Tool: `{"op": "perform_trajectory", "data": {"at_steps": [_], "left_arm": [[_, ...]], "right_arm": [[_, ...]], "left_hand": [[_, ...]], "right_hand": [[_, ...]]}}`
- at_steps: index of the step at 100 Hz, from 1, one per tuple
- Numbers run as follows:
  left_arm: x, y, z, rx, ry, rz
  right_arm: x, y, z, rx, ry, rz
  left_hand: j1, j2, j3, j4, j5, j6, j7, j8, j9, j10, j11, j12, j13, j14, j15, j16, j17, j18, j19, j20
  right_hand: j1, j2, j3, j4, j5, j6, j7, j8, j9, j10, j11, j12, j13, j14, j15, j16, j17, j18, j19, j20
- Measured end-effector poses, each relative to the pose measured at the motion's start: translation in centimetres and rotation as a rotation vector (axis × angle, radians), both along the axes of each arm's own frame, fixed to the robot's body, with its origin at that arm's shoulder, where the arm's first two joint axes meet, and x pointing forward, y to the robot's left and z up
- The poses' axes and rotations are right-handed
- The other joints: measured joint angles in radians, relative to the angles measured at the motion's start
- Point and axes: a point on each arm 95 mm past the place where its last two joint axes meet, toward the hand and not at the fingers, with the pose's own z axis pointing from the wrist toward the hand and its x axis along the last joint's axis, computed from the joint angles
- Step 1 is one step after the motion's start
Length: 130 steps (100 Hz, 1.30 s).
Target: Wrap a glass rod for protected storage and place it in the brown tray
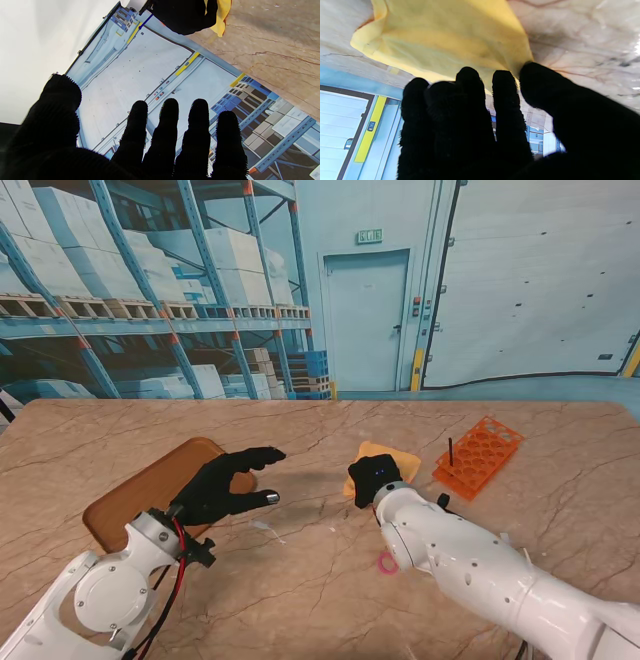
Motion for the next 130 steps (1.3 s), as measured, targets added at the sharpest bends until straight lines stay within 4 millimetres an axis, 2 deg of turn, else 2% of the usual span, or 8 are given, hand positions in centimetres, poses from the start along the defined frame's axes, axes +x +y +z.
{"op": "perform_trajectory", "data": {"at_steps": [7, 27, 42, 52, 62, 67, 79, 130], "left_arm": [[0.0, 0.0, 0.0, -0.001, 0.0, 0.001], [0.0, -0.1, -0.1, -0.002, 0.002, 0.002], [0.0, -0.2, -0.1, -0.009, 0.012, 0.003], [0.0, -0.2, -0.1, -0.011, 0.014, 0.008], [0.0, -0.2, -0.1, -0.01, 0.013, 0.015], [0.0, -0.3, -0.2, -0.009, 0.018, 0.019], [-0.1, -0.3, -0.1, -0.01, 0.019, 0.02], [-0.1, 0.0, 0.1, -0.022, -0.008, 0.029]], "right_arm": [[0.1, 0.0, -0.1, 0.0, 0.003, -0.003], [0.4, -0.2, -0.1, 0.022, 0.01, -0.006], [0.4, -0.8, -0.1, 0.05, 0.019, 0.011], [0.5, -1.3, -0.1, 0.079, 0.024, -0.008], [0.4, -1.6, -0.1, 0.119, 0.033, -0.025], [0.4, -1.6, -0.2, 0.131, 0.03, -0.012], [0.0, -1.4, -0.5, 0.153, 0.031, 0.036], [-1.0, 0.4, -0.3, 0.192, 0.08, 0.138]], "left_hand": [[0.0, 0.0, 0.0, 0.0, 0.0, 0.0, 0.0, 0.0, 0.0, 0.0, -0.006, 0.0, 0.0, 0.0, 0.0, 0.0, 0.0, 0.002, 0.0, 0.0], [0.0, 0.015, -0.013, 0.0, 0.0, 0.0, 0.0, 0.008, 0.0, 0.0, -0.01, 0.0, 0.0, 0.0, 0.0, 0.0, 0.0, 0.003, -0.001, 0.0], [0.0, 0.03, -0.023, 0.0, 0.0, 0.0, 0.0, 0.008, 0.0, 0.001, -0.011, 0.0, 0.0, 0.0, 0.0, 0.0, 0.0, 0.004, -0.001, 0.0], [0.0, 0.03, -0.029, 0.0, 0.0, 0.0, 0.0, 0.008, 0.0, 0.001, -0.012, 0.0, 0.0, 0.0, 0.0, 0.0, 0.0, 0.006, -0.001, 0.0], [0.0, 0.043, -0.037, 0.0, 0.0, 0.0, 0.0, 0.008, 0.0, 0.001, -0.014, 0.0, 0.0, 0.0, 0.0, 0.0, 0.0, 0.007, -0.001, 0.0], [0.0, 0.043, -0.037, 0.0, 0.0, 0.0, 0.0, 0.008, 0.0, 0.001, -0.014, 0.0, 0.0, 0.0, 0.0, 0.0, 0.0, 0.007, -0.001, 0.0], [0.0, 0.05, -0.049, 0.0, 0.0, 0.0, 0.0, 0.009, 0.0, 0.002, -0.015, 0.0, 0.0, 0.0, 0.0, 0.0, -0.001, 0.009, -0.001, 0.001], [0.015, 0.051, -0.082, 0.0, 0.0, -0.001, 0.0, 0.009, 0.0, 0.002, -0.015, 0.0, 0.0, 0.0, 0.0, 0.0, -0.001, 0.015, -0.002, 0.002]], "right_hand": [[0.013, 0.0, 0.011, 0.043, 0.01, -0.001, 0.041, 0.003, 0.01, -0.006, 0.013, -0.007, 0.011, -0.006, 0.011, 0.0, 0.01, 0.0, 0.008, 0.0], [0.013, 0.0, 0.002, 0.092, 0.01, -0.019, 0.065, 0.018, 0.011, -0.02, 0.048, -0.007, 0.018, -0.021, 0.046, 0.0, 0.013, -0.013, 0.025, 0.0], [0.013, 0.0, -0.012, 0.083, -0.003, -0.024, 0.058, 0.032, 0.011, -0.031, 0.054, -0.007, 0.018, -0.032, 0.047, 0.0, 0.013, -0.027, 0.025, 0.0], [0.012, 0.0, -0.013, 0.079, -0.018, -0.092, 0.054, 0.045, 0.007, -0.032, 0.061, -0.007, 0.018, -0.035, 0.048, 0.0, 0.01, -0.034, 0.025, 0.0], [0.012, 0.0, -0.013, 0.079, -0.026, -0.1, 0.05, 0.067, -0.002, -0.032, 0.073, 0.005, 0.016, -0.04, 0.06, 0.001, 0.009, -0.039, 0.025, 0.0], [0.011, 0.0, -0.021, 0.079, -0.014, -0.149, 0.057, 0.096, -0.01, -0.035, 0.075, 0.007, 0.009, -0.045, 0.063, 0.002, 0.002, -0.046, 0.025, 0.0], [-0.001, 0.0, -0.023, 0.113, -0.007, -0.15, 0.078, 0.124, -0.011, -0.045, 0.085, 0.015, 0.008, -0.055, 0.071, 0.002, 0.0, -0.055, 0.025, 0.0], [-0.001, -0.001, -0.033, 0.099, -0.003, -0.19, 0.049, 0.119, -0.011, -0.045, 0.087, 0.016, 0.008, -0.055, 0.073, 0.003, 0.0, -0.056, 0.025, 0.0]]}}
